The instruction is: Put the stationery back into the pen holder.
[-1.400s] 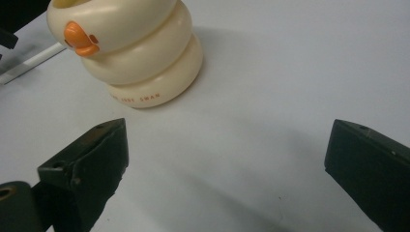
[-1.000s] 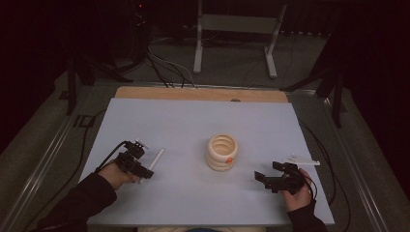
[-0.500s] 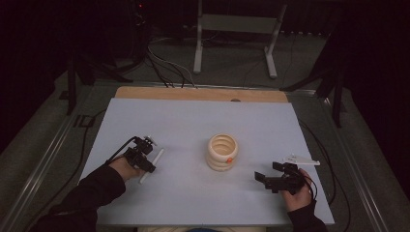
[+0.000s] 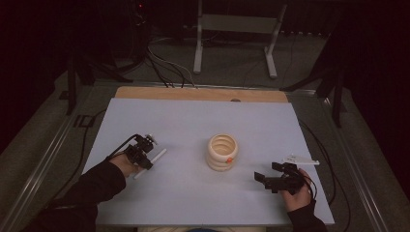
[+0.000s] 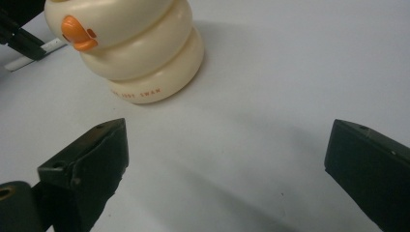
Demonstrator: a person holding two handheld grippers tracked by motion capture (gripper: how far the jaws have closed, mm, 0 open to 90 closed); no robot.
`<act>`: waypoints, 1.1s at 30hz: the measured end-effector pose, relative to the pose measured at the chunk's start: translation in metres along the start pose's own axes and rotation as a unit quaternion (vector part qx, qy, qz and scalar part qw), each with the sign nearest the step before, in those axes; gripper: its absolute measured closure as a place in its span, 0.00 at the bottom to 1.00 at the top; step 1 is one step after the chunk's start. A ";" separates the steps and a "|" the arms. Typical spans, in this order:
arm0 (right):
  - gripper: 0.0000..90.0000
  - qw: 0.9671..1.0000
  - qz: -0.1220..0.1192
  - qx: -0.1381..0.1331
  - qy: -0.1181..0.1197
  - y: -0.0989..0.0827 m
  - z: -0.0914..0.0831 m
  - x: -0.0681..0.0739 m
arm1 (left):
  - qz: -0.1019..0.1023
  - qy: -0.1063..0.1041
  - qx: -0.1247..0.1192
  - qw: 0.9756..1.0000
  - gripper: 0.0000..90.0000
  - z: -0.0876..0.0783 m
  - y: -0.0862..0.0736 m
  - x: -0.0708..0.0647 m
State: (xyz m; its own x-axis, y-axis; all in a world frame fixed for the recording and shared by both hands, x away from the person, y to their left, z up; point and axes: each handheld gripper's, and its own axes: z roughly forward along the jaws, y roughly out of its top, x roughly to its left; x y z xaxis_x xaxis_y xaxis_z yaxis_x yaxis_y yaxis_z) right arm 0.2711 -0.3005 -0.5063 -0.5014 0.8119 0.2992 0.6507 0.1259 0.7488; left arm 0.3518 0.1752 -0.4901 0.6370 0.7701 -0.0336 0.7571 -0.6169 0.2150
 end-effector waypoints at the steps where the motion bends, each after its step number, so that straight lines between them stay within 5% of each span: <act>1: 0.02 1.000 0.000 0.000 0.000 0.000 0.000 0.000 | 0.000 0.000 0.000 1.000 0.89 0.000 0.000 0.000; 4: 0.02 1.000 0.000 -0.001 0.001 0.000 0.000 0.000 | 0.002 -0.022 -0.025 0.999 0.89 -0.006 -0.001 0.002; 9: 0.02 1.000 -0.002 -0.001 0.002 0.000 0.000 0.001 | 0.012 -0.030 -0.049 0.998 0.89 -0.015 -0.001 0.001; 15: 0.02 1.000 -0.004 -0.002 0.002 0.000 -0.001 0.001 | 0.018 -0.049 -0.096 0.994 0.89 -0.030 0.000 0.001; 24: 0.02 1.000 -0.004 -0.002 0.003 0.001 -0.001 0.001 | 0.025 -0.090 -0.167 0.981 0.89 -0.047 0.003 -0.002; 25: 0.02 1.000 -0.004 -0.002 0.003 0.001 -0.001 0.001 | 0.025 -0.090 -0.167 0.981 0.89 -0.047 0.003 -0.002; 26: 0.02 1.000 -0.003 -0.003 0.004 0.001 -0.001 0.001 | 0.028 -0.098 -0.183 0.978 0.89 -0.051 0.004 -0.004; 33: 0.02 1.000 -0.003 -0.003 0.005 0.001 -0.001 0.001 | 0.034 -0.114 -0.221 0.968 0.89 -0.061 0.012 -0.014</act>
State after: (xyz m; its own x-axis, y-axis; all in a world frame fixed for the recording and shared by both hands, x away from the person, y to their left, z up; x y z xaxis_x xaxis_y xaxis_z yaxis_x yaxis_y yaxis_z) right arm 0.2705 -0.2996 -0.5051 -0.5111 0.8055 0.2998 0.6442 0.1282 0.7540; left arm 0.3428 0.1669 -0.4275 0.7365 0.6437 -0.2079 0.6085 -0.4962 0.6193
